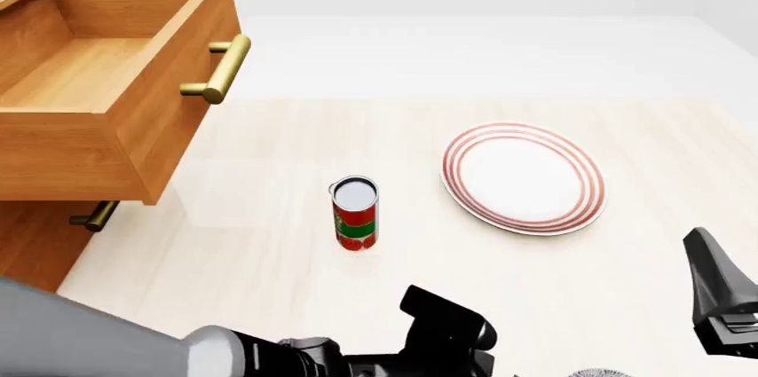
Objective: Put the bowl in the top drawer of the cabinet.
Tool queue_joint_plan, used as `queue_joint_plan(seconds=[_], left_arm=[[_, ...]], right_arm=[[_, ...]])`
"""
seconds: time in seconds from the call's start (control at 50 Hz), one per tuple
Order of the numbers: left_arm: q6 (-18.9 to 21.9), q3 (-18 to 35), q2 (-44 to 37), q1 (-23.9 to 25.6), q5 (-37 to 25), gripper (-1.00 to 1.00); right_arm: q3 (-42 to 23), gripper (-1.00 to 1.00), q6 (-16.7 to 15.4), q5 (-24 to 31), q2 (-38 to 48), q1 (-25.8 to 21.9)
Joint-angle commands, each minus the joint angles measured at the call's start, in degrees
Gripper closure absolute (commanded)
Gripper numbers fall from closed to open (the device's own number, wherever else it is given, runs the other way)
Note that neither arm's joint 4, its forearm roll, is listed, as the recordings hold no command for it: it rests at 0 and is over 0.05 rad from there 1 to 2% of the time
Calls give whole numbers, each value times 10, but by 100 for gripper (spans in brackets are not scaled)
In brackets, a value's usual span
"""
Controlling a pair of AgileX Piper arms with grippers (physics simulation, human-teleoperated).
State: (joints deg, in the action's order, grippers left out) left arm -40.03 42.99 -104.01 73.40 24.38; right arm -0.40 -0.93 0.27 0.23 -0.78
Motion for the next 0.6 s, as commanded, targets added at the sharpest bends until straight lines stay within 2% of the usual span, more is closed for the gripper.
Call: queue_joint_plan(seconds=[0.02, 0.6], left_arm=[[-7, 7, -16, 0, 5, -100], [-6, 42, -55, 11, 0, -100]], right_arm=[[1, -100, 0, -1, 0, 0], [-1, -100, 0, 1, 0, 0]])
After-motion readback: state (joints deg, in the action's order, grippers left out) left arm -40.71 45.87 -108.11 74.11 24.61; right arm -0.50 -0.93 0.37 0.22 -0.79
